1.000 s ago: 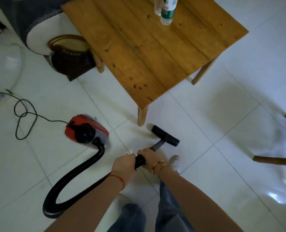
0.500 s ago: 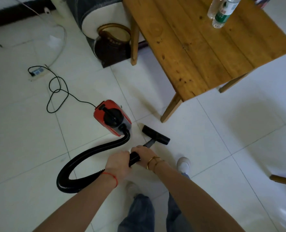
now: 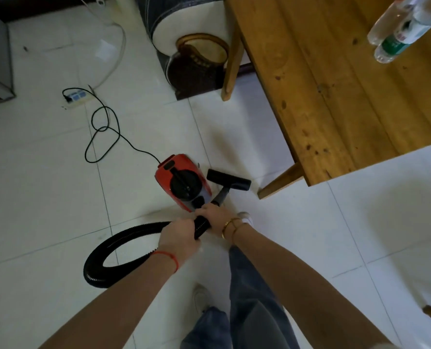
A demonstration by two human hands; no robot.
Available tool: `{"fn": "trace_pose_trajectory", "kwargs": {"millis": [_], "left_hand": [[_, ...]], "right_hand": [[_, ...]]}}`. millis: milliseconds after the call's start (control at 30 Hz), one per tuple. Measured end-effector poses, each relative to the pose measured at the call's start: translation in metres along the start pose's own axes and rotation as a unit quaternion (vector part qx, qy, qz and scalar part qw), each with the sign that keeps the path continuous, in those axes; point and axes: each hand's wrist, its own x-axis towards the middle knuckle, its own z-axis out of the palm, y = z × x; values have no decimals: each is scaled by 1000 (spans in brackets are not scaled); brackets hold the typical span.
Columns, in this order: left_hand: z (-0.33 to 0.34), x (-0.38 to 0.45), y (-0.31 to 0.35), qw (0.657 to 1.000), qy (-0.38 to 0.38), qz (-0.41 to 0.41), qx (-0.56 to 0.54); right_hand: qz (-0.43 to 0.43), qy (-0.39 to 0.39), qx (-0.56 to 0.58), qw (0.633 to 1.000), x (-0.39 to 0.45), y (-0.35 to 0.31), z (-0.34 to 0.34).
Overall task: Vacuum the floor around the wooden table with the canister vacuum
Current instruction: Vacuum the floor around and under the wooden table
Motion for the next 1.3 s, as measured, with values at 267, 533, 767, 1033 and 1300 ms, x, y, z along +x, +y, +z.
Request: {"fn": "trace_pose_trajectory", "kwargs": {"millis": [267,533,767,1033,1300], "left_hand": [[-61,88,28,996,17,-60,-71],[-122,187,49,981,47,-106,-157],[-160,253,57,968,60,-132,-205],[-179,262,34,964,67,-170,-192],[-188,232,36,962,30,-182,-202]], "right_hand": [[-55,-42,-52,996,72,55,-91],[-105,-65,-122,985,149,102,-194],[-134,-99,-184,969,207,124,-256],[-146,-92,-197,965,237,108,-257],[-188,-127,-197,954,220,88,-258]]}}
